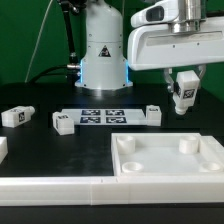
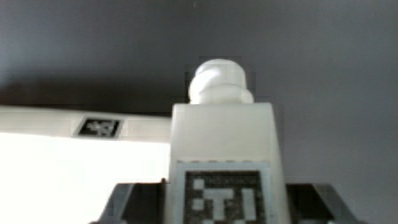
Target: Assemble one leg
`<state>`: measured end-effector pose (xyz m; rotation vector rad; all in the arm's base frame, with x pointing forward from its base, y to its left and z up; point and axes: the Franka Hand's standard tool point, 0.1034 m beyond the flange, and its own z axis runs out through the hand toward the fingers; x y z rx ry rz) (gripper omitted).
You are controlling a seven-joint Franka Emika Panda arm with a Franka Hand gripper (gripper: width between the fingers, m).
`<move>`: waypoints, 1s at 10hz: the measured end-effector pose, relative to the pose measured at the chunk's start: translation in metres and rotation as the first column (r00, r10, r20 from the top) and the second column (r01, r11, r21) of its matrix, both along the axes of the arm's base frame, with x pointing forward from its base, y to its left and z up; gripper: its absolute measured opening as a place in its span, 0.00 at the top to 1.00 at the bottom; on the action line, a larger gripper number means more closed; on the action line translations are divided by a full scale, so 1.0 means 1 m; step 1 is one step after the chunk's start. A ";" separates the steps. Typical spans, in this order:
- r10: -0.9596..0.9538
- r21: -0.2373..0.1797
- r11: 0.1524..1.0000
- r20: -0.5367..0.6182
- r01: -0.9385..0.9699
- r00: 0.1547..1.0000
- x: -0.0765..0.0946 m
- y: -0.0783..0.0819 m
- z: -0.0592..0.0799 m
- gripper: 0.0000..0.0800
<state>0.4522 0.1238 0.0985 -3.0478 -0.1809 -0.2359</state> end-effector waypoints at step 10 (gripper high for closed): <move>0.108 -0.032 0.994 0.096 -0.105 0.990 0.049 -0.030 0.016 0.64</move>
Offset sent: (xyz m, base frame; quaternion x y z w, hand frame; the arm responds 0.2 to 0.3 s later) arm 0.0362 -0.0276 0.0146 0.0179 0.0016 -0.0795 0.9967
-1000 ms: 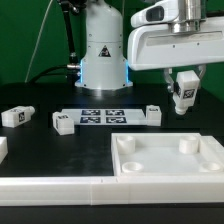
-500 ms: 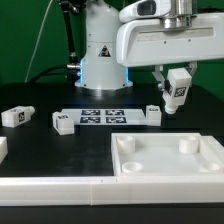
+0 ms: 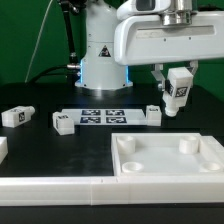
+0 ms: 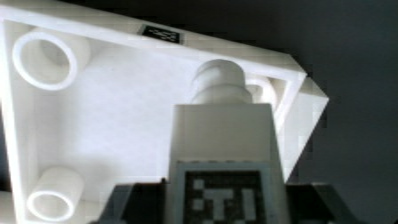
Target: Assemble one leg
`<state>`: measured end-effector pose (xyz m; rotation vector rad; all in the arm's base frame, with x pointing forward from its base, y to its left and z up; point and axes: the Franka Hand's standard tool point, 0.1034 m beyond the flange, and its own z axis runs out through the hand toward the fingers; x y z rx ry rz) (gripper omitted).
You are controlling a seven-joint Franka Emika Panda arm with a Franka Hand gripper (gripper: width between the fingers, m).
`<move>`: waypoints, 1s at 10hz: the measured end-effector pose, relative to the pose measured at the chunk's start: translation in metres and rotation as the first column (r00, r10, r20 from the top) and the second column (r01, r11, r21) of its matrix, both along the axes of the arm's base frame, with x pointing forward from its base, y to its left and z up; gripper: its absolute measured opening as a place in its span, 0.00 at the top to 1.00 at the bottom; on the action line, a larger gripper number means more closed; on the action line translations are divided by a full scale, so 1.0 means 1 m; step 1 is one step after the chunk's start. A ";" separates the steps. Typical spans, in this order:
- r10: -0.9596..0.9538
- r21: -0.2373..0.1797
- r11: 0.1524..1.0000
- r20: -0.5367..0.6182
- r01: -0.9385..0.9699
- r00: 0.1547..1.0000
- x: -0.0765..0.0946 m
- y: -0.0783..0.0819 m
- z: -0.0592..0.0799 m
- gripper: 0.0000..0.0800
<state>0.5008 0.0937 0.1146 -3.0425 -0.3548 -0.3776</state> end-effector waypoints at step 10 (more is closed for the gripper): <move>0.004 0.026 1.000 0.212 -0.010 0.977 0.096 0.000 0.002 0.64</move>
Offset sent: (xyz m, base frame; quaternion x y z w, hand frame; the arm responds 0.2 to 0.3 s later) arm 0.0457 -0.0007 -0.0002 -0.0132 0.0345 -0.0308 0.9988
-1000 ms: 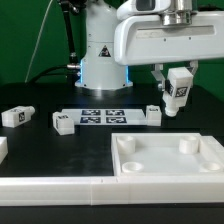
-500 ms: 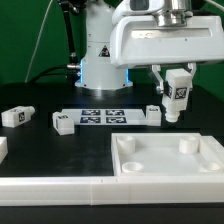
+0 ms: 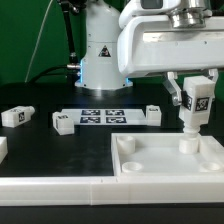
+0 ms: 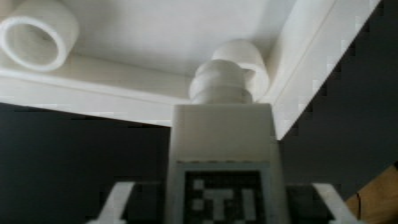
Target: Assemble one leg
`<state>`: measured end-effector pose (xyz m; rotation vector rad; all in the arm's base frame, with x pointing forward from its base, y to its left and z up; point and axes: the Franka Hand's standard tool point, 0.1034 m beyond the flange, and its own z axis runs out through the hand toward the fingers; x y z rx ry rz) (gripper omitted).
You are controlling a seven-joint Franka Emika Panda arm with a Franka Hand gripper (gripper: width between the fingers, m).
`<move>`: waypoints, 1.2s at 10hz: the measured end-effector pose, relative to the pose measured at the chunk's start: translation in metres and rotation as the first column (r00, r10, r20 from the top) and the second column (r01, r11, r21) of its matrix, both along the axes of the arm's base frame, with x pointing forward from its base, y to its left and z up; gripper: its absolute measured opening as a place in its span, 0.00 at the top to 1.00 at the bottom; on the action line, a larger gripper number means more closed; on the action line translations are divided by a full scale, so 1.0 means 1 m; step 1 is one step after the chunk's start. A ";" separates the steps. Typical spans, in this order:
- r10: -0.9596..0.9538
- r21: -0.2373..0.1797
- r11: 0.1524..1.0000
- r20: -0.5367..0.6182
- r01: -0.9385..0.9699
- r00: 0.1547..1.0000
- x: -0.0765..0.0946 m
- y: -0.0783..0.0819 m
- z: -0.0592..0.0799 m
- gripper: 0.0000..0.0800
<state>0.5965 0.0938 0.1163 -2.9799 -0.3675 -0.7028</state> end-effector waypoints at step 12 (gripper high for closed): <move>0.008 0.016 1.000 0.000 -0.008 1.000 0.029 0.016 -0.029 0.64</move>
Offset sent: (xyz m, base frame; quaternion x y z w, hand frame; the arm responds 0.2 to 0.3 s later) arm 0.0000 0.0000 0.0000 0.0000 0.0000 0.0000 1.0000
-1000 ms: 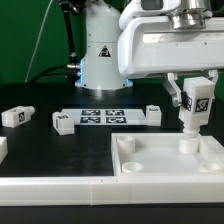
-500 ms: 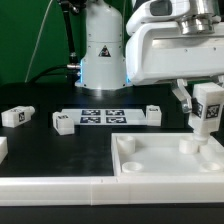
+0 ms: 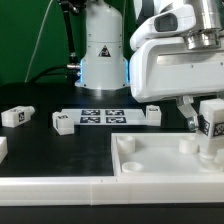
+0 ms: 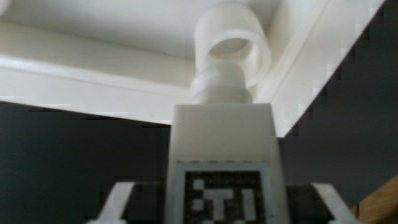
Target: Assemble one leg
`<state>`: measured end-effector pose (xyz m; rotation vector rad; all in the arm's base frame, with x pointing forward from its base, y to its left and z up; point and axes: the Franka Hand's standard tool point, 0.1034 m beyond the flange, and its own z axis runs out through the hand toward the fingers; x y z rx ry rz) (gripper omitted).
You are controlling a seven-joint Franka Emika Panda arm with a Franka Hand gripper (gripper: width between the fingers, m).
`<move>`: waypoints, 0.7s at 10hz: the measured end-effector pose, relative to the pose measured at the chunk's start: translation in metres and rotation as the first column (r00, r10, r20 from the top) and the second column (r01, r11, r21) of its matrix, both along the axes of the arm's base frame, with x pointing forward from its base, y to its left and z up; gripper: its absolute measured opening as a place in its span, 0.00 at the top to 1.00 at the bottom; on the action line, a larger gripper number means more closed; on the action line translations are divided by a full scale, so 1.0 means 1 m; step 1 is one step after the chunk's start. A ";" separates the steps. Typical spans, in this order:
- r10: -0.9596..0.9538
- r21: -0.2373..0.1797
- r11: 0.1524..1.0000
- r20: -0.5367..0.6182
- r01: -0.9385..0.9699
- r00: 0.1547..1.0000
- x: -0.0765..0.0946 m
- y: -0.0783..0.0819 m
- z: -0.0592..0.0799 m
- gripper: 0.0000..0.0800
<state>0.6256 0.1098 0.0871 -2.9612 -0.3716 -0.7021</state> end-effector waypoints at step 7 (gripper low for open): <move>0.008 0.002 1.000 0.000 -0.008 1.000 -0.006 0.007 -0.019 0.64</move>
Offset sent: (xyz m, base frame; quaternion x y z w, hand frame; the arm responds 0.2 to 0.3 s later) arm -0.0007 -0.0011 -0.0072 -0.0087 0.0099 -0.0005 0.9999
